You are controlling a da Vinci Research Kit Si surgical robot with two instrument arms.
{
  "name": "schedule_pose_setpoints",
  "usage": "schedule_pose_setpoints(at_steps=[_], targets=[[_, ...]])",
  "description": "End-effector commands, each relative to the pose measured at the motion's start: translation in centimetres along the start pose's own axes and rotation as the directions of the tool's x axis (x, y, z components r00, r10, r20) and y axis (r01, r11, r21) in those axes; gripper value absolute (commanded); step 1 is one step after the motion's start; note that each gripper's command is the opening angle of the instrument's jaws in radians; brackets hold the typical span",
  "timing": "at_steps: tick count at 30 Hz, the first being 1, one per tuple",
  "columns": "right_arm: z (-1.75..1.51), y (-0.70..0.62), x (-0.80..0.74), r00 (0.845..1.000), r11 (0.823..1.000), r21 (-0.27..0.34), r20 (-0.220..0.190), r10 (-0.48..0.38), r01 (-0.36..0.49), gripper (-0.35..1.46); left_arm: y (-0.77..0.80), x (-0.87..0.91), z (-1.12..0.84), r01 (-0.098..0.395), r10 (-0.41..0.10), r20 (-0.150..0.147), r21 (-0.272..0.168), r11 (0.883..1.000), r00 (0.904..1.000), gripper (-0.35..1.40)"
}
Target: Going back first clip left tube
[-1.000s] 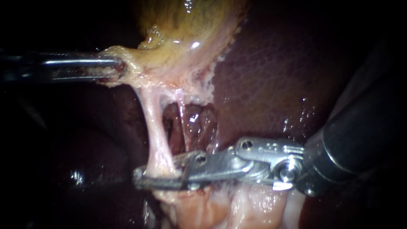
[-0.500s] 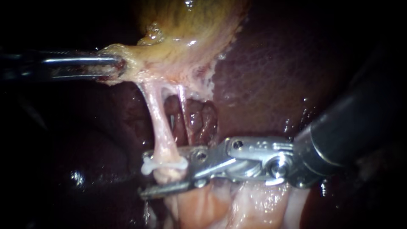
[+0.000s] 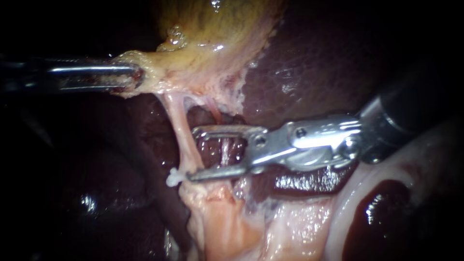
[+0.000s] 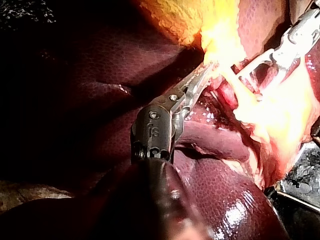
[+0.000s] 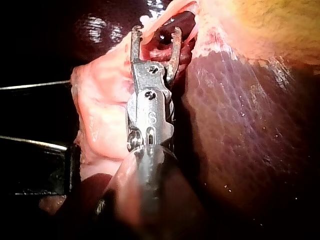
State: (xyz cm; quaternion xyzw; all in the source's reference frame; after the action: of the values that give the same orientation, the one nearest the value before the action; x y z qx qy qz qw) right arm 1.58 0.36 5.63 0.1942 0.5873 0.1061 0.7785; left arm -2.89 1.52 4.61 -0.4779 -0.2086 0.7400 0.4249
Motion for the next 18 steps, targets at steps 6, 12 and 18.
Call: schedule_pose_setpoints(at_steps=[6,12,18], targets=[[-0.76,-0.08,-0.01,0.999,0.999,0.015,-0.003,-0.044,0.044,0.5,0.0,0.0,-0.01,0.0,0.0,0.0,-0.001,1.0,1.0,-0.35],[-1.15,-0.06,0.04,0.999,0.999,0.0,0.0,-0.043,0.043,0.49,0.0,0.0,0.0,0.0,0.0,0.0,-0.001,1.0,1.0,-0.35],[-1.21,-0.07,0.04,0.999,0.999,0.002,0.0,-0.049,0.049,0.49,0.0,0.01,0.05,0.0,0.0,0.0,0.0,1.0,1.0,-0.35]])
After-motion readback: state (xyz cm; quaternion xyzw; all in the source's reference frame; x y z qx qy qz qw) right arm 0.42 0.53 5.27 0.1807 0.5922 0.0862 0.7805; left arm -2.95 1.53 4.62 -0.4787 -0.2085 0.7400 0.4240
